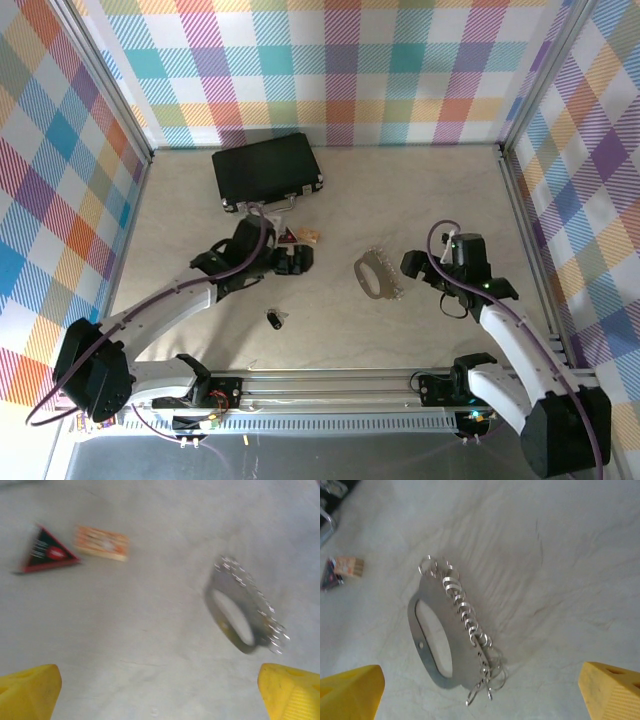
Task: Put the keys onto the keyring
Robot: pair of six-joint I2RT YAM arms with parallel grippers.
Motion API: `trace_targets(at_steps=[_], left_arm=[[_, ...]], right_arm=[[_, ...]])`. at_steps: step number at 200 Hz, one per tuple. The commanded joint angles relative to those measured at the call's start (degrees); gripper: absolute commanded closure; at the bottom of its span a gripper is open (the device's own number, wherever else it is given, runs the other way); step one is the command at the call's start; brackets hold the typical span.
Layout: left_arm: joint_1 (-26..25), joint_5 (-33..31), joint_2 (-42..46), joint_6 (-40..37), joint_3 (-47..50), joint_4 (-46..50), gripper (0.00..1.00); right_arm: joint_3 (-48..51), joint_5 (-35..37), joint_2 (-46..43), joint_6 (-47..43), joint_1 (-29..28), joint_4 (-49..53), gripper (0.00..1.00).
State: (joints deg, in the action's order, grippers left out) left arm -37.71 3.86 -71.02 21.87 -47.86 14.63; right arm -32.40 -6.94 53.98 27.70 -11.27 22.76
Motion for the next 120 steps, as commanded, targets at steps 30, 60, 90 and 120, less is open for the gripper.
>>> trace_targets(at_steps=[30, 60, 90, 120], left_arm=[[-10.6, 7.1, -6.6, 7.8, 2.4, -11.6, 0.03], [-11.7, 10.0, -9.3, 10.8, 4.8, -18.8, 0.08], [-11.8, 10.4, -10.4, 11.1, 5.3, -19.6, 0.12], [-11.8, 10.4, -9.2, 10.4, 7.0, -20.7, 0.16]], right_arm=[[3.4, -9.5, 4.8, 1.6, -1.5, -3.4, 0.00], [3.9, -10.2, 7.7, 1.3, -2.7, -4.6, 0.02], [4.8, -9.6, 8.5, 1.9, -4.6, -5.8, 0.05], [5.0, -8.6, 8.4, 3.3, -6.1, -6.1, 0.08]])
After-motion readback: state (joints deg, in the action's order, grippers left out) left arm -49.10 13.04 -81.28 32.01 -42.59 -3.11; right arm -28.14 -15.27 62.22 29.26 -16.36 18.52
